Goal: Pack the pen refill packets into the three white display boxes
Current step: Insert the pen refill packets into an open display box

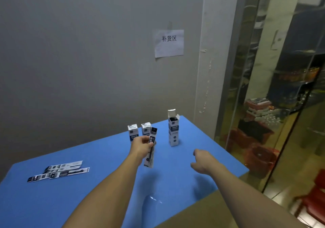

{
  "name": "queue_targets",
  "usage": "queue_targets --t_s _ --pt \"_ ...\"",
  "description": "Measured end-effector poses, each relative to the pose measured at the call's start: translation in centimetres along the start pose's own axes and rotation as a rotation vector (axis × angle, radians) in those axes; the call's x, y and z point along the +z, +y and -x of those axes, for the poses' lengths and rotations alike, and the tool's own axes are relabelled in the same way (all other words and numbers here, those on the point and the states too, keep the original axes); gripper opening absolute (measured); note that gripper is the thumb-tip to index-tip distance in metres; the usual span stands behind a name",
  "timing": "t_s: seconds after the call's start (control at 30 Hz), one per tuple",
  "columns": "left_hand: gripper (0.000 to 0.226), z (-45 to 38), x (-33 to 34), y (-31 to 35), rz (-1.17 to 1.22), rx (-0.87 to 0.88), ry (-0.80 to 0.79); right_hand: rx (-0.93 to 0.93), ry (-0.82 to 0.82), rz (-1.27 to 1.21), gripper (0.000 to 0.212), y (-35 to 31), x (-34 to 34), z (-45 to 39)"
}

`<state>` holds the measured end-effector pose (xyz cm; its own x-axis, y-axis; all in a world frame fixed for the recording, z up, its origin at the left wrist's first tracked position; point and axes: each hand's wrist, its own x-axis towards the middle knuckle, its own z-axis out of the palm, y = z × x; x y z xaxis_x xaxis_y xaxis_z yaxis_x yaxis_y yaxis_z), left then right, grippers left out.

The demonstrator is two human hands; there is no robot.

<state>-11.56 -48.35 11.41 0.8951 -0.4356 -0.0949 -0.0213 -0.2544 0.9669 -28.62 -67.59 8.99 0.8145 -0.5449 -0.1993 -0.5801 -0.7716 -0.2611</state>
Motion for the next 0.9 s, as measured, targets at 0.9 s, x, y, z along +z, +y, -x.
queue_targets --t_s 0.9 --pt "0.015 -14.0 11.1 -1.7 -0.058 -0.064 0.119 -0.08 -0.07 -0.066 0.067 4.8 -3.6 -20.3"
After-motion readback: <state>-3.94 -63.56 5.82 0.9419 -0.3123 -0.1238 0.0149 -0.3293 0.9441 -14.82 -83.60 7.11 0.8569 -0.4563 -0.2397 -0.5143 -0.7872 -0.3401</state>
